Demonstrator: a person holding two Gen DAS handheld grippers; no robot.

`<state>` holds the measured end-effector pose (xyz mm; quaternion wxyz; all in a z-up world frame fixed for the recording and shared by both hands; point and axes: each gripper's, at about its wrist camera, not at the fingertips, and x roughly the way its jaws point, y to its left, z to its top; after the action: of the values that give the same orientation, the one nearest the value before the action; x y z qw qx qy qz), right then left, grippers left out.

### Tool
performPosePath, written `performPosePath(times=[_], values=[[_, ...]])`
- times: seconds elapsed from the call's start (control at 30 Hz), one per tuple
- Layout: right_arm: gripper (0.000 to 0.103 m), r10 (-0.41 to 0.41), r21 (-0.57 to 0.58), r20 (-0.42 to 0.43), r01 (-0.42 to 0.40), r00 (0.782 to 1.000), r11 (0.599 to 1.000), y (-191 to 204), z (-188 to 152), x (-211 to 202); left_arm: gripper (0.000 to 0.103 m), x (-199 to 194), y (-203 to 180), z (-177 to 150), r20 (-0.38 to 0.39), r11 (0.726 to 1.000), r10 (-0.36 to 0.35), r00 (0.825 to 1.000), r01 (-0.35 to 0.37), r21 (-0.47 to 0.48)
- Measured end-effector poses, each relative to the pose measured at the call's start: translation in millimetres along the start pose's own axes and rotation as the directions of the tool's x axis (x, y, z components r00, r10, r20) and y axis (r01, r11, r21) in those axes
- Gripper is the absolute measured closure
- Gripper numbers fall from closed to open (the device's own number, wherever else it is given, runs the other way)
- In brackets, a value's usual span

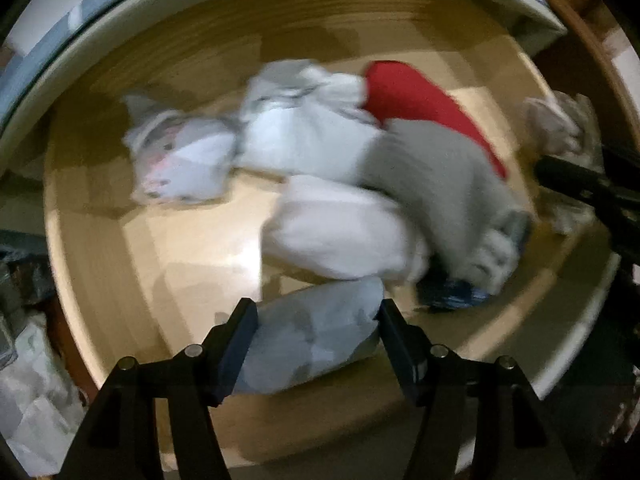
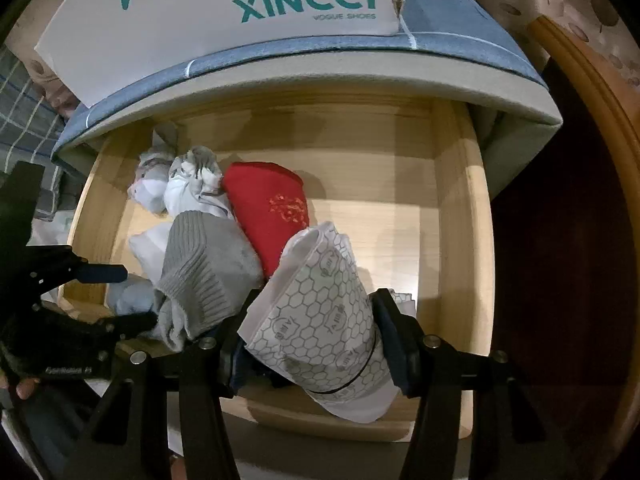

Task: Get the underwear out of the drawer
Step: 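Grasp the light blue sock with the left gripper while the right gripper holds the hexagon-print sock, then carry the light blue sock with the left gripper into the white box and release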

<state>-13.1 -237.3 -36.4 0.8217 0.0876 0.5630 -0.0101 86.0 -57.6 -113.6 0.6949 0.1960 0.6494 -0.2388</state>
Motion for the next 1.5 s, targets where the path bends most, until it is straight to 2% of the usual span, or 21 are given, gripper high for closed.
performPosePath(times=[0.13,0.27,0.47,0.53,0.63,0.8,0.93,1.2,1.37,1.5], values=[[0.051,0.013,0.007,-0.002,-0.013,1.0,1.0,-4,0,1,0.039,7,23,-2,-0.017,0.997,-0.004,1.0,0.002,-0.079],[0.051,0.019,0.009,-0.005,-0.019,1.0,1.0,-5,0,2,0.039,11,38,-3,-0.039,0.988,-0.041,0.998,0.035,-0.15],[0.051,0.023,0.009,-0.008,-0.023,1.0,1.0,-5,0,2,0.039,15,56,-4,-0.043,0.978,-0.053,0.998,0.044,-0.204],[0.051,0.023,0.01,-0.007,-0.023,1.0,1.0,-5,0,3,0.055,14,64,-5,-0.03,0.973,-0.043,0.999,0.035,-0.229],[0.051,0.025,0.011,-0.008,-0.025,1.0,1.0,-5,0,4,0.066,13,75,-8,-0.017,0.962,-0.068,0.998,0.061,-0.268],[0.05,0.023,0.009,-0.008,-0.023,1.0,1.0,-4,0,4,0.075,5,86,-15,0.014,0.961,-0.039,0.999,0.042,-0.275],[0.051,0.023,0.009,-0.007,-0.023,1.0,1.0,-4,1,4,0.077,-7,86,-17,0.052,0.956,-0.015,0.999,0.03,-0.292],[0.051,0.029,0.015,-0.004,-0.029,1.0,0.999,-5,3,3,0.077,-52,77,-21,0.148,0.945,-0.035,0.988,0.081,-0.316],[0.051,0.035,0.017,0.001,-0.035,0.999,0.999,-5,3,2,0.077,-94,79,-28,0.237,0.938,-0.031,0.971,0.11,-0.328],[0.051,0.042,0.023,0.002,-0.042,0.999,0.999,-6,4,2,0.077,-132,76,-35,0.316,0.941,-0.02,0.948,0.124,-0.315]])
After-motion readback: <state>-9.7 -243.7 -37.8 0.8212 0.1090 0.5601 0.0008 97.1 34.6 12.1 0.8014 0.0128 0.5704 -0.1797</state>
